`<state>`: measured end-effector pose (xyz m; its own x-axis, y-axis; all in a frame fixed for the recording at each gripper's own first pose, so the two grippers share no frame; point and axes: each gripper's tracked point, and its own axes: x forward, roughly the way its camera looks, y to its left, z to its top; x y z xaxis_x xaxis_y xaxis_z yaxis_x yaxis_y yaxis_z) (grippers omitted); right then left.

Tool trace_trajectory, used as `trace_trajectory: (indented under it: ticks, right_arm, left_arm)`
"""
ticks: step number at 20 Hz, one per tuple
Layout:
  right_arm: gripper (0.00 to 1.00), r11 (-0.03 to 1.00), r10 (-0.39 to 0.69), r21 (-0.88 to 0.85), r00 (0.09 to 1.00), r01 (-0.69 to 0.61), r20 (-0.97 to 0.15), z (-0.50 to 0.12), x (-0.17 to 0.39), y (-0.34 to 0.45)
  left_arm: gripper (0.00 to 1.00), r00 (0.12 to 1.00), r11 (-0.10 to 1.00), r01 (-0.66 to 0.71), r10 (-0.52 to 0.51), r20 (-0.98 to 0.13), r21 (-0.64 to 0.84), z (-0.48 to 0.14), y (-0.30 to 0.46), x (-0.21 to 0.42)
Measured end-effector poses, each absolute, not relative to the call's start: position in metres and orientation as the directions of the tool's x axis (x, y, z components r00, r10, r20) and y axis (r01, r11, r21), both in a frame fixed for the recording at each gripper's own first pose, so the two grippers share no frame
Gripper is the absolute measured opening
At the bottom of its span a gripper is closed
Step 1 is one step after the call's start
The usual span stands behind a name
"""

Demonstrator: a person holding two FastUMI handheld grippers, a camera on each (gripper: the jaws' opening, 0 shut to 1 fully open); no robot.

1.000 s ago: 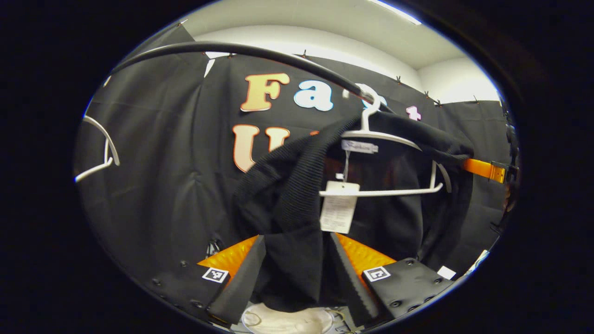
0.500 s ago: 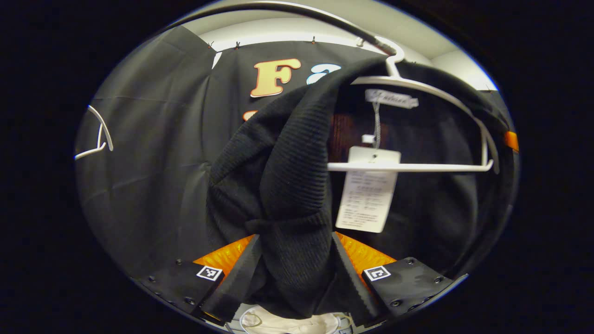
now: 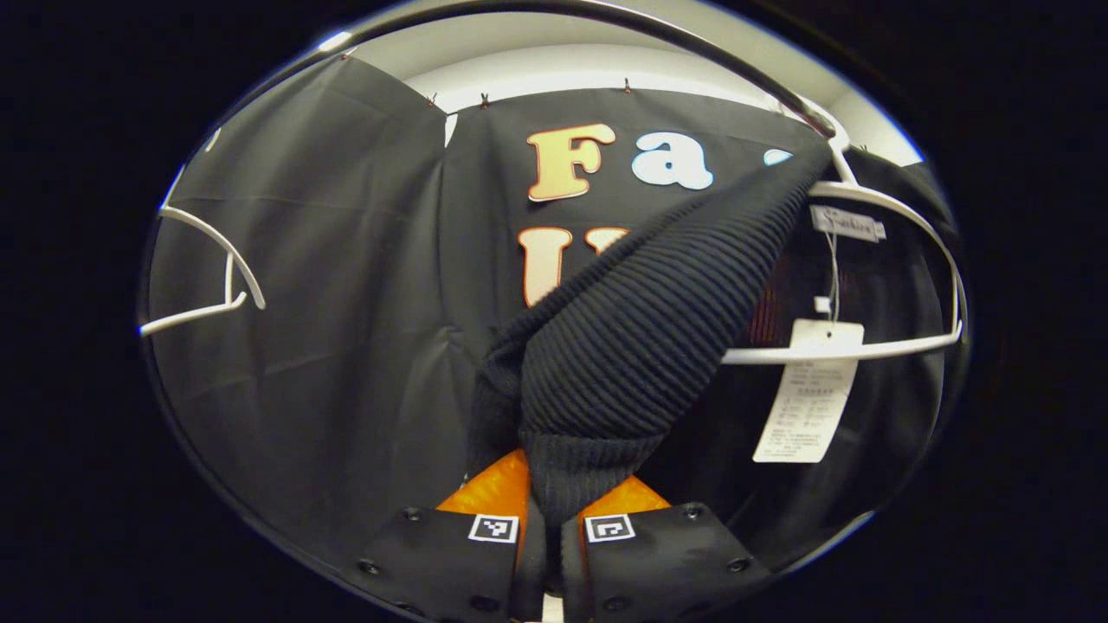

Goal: Grasp the clothes on the hanger with both hands and then place them into the laundry hamper below.

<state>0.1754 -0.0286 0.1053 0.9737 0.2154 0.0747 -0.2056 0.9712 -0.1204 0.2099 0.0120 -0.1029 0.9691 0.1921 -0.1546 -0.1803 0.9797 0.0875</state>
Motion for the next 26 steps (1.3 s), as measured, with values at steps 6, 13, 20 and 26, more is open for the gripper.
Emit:
trace_trajectory:
  ticks: [6,13,20,26]
  right_arm:
    - [0.01,0.961,0.260,-0.117,0.964,-0.253,0.049,0.099,0.213,-0.031]
    - [0.00,0.934,0.357,-0.001,0.934,-0.357,-0.027,0.057,0.258,-0.016]
    - [0.00,0.836,0.500,0.295,0.864,-0.463,-0.063,-0.004,0.286,-0.006]
    - [0.00,0.814,0.534,0.319,0.841,-0.486,-0.081,-0.044,0.291,0.004]
  left_arm:
    - [0.14,0.965,0.957,-0.246,0.257,-0.055,0.153,-0.051,0.054,0.215]
    - [0.14,0.955,0.939,-0.287,0.297,-0.024,0.190,-0.034,0.078,0.229]
    - [0.14,0.951,0.940,-0.286,0.303,-0.070,0.188,-0.067,0.093,0.234]
    - [0.14,0.940,0.937,-0.297,0.320,-0.116,0.183,-0.090,0.102,0.233]
